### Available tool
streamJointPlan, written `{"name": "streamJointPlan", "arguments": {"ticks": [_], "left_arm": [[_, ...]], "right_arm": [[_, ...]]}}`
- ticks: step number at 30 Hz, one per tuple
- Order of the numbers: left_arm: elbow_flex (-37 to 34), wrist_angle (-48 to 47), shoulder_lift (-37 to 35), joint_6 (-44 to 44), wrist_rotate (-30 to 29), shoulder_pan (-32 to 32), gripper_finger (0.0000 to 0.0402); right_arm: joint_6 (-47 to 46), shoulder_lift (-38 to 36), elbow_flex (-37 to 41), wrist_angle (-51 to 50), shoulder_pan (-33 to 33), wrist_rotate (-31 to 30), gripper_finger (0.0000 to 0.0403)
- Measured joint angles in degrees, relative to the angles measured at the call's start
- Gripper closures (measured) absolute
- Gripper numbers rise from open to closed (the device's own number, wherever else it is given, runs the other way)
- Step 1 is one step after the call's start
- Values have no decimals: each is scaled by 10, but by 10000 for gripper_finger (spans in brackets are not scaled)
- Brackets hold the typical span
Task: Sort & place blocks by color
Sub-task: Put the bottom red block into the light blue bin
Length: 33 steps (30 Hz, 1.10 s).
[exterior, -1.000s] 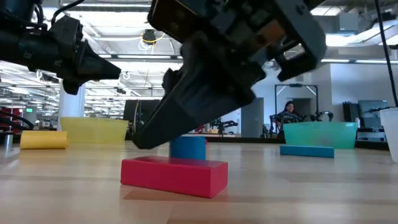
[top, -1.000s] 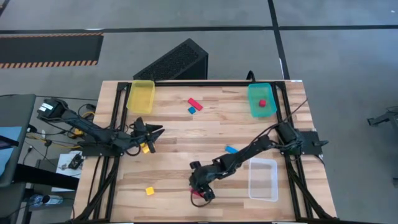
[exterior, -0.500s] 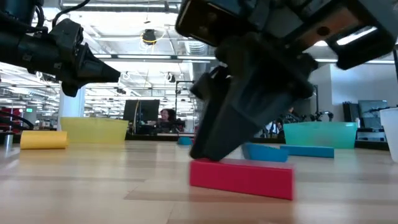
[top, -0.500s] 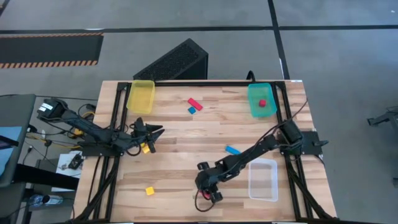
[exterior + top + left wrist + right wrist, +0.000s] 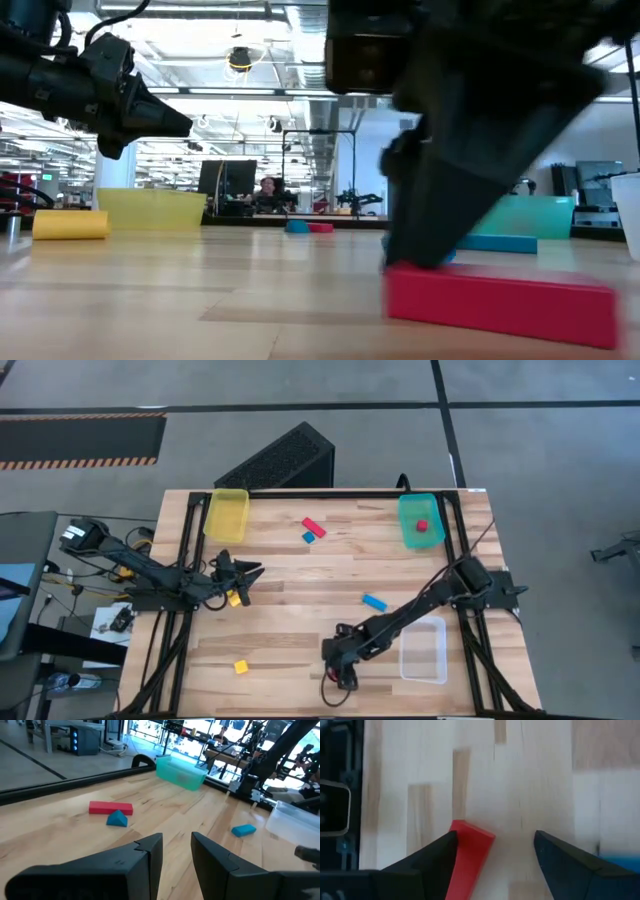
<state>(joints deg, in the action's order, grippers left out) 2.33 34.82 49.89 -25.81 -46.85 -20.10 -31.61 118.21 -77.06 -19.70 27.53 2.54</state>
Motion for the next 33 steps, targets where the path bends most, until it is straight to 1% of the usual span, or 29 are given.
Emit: {"name": "streamJointPlan", "arguments": {"ticks": [2,7,11,13,17,21,28,33], "left_arm": [[0,-6,0,-5,0,0,310],[0,-25,0,-18,0,0,310],[0,-29,0,-19,-1,0,310],[0,-29,0,-19,-1,0,310],[0,-29,0,-23,-3,0,310],[0,-32,0,-23,-9,0,310],[0,-35,0,-5,-33,1,310],[0,-41,0,-2,-34,17,310]], "right_arm": [[-3,-10,1,-15,12,-9,109],[-5,-45,1,-39,45,-55,111],[-15,-54,1,-45,73,-84,111],[-32,-53,1,-46,85,-103,112],[-101,-46,1,-65,97,-137,112],[-129,-46,1,-62,103,-173,112],[-140,-22,1,-59,109,-176,112],[-152,-6,0,-52,108,-158,112]]}}
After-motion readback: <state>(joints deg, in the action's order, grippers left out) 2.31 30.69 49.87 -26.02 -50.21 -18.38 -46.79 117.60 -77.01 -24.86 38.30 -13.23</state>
